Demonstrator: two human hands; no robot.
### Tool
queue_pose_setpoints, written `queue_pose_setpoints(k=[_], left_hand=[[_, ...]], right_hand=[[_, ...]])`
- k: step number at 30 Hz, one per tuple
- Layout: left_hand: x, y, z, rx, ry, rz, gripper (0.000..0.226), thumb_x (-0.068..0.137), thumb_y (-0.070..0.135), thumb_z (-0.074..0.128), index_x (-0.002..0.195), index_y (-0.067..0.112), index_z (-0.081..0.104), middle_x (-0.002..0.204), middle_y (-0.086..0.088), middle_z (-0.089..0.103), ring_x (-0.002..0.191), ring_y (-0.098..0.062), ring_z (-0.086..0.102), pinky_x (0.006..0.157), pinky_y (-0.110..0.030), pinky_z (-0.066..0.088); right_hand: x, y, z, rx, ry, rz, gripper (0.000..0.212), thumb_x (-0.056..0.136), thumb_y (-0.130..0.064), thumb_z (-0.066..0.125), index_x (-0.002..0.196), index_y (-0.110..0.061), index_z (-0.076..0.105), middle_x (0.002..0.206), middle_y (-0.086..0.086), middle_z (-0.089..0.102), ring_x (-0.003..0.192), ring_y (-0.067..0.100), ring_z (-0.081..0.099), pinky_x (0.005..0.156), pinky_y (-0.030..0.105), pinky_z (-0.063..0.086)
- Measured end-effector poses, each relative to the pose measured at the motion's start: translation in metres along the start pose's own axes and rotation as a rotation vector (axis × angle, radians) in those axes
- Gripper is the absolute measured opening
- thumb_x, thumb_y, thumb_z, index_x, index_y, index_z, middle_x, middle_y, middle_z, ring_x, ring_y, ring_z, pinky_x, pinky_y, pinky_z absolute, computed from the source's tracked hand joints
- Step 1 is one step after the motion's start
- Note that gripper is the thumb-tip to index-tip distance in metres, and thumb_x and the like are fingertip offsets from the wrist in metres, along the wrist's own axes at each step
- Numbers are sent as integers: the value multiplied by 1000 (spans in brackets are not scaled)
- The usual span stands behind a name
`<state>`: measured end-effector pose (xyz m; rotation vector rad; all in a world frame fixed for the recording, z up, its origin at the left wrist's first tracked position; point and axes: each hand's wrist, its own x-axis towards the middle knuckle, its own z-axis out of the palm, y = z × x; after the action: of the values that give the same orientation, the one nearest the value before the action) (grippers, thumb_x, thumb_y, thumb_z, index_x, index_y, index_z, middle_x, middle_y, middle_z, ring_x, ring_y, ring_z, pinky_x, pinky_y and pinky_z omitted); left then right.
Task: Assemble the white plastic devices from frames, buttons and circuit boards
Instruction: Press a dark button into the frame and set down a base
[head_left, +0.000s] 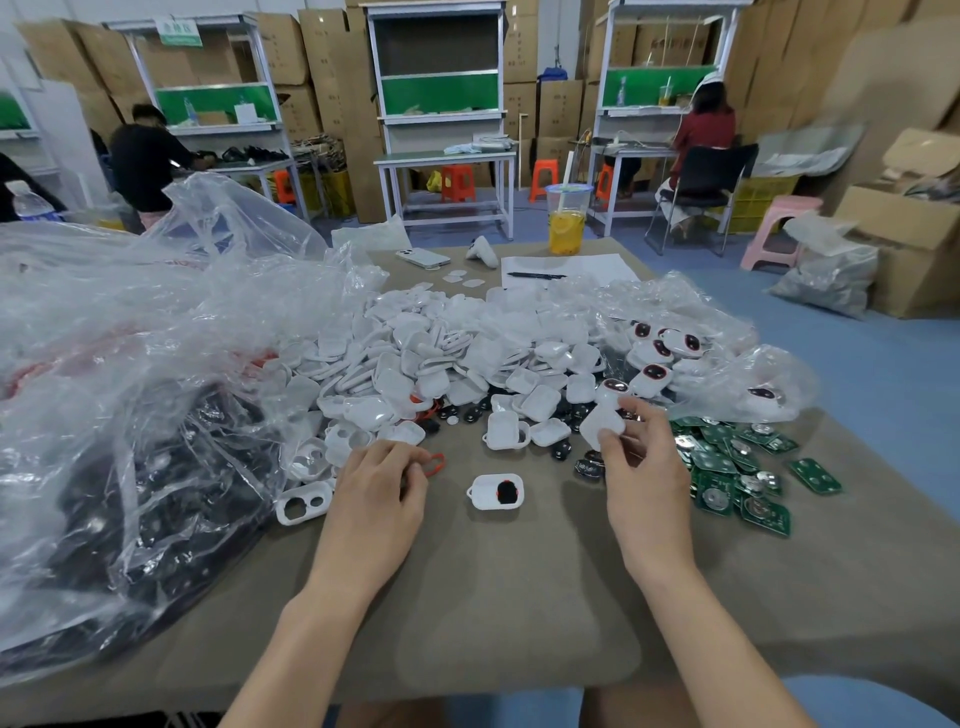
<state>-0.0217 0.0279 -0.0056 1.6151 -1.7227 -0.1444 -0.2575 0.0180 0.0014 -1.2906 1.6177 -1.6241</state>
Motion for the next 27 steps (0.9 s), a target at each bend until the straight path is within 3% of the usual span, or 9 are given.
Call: queue_pose_setpoints(k=[4, 7, 8, 11, 14, 18, 21, 27], left_hand=[[0, 0, 0, -6, -2, -1, 22, 98, 13, 52, 100, 24, 70, 107, 13, 66, 108, -12, 49, 98, -32, 43], [1, 0, 0, -6, -10, -10, 22, 99, 13, 51, 101, 23, 71, 108, 13, 67, 110, -13, 49, 98, -31, 42], [1, 0, 0, -7, -11, -14, 22, 99, 13, 51, 101, 23, 71, 109, 13, 67, 110, -14, 49, 99, -31, 42], [0, 0, -1, -11, -13, -19, 22, 99, 14, 51, 101, 23, 71, 108, 13, 66, 111, -13, 49, 99, -30, 41], [0, -1, 0, -5, -11, -16, 22, 99, 14, 51, 101, 24, 71, 108, 14, 66, 109, -13, 49, 98, -28, 40], [0, -2, 1, 23, 10, -8, 21, 98, 12, 54, 99, 23, 71, 105, 13, 64, 104, -13, 49, 93, -24, 36], [0, -3, 2, 21, 15, -6, 21, 97, 13, 53, 98, 26, 70, 103, 17, 62, 103, -11, 48, 92, -24, 36], [2, -4, 2, 15, 18, -2, 21, 97, 13, 54, 96, 29, 69, 99, 21, 57, 101, -9, 46, 91, -26, 38]], right_hand=[[1, 2, 1, -121, -41, -65, 41, 96, -4, 50, 114, -38, 64, 119, -11, 63, 104, 9, 58, 89, 26, 47], [-1, 0, 0, -159, -106, -109, 53, 94, 3, 43, 108, -42, 66, 126, -17, 59, 119, 3, 50, 87, 0, 34], [-1, 1, 1, -177, -108, -123, 54, 94, 5, 41, 107, -42, 66, 125, -16, 59, 120, 3, 49, 84, -2, 32], [-1, 3, 2, -257, -47, -175, 49, 92, 6, 43, 110, -33, 68, 116, -14, 59, 118, 12, 48, 92, 15, 37], [-1, 2, 4, -410, -32, -209, 37, 94, -3, 49, 119, -23, 67, 123, -6, 61, 124, 18, 45, 105, 33, 37], [-1, 2, 7, -751, -98, -139, 41, 100, -24, 48, 141, -21, 53, 152, 9, 45, 145, 28, 30, 121, 49, 17], [-2, 4, 9, -845, -185, -99, 44, 102, -34, 41, 145, -26, 45, 154, 4, 42, 146, 25, 26, 122, 47, 10], [-2, 5, 8, -858, -231, -221, 32, 102, -33, 46, 133, -32, 54, 141, -6, 52, 132, 19, 42, 112, 35, 26]])
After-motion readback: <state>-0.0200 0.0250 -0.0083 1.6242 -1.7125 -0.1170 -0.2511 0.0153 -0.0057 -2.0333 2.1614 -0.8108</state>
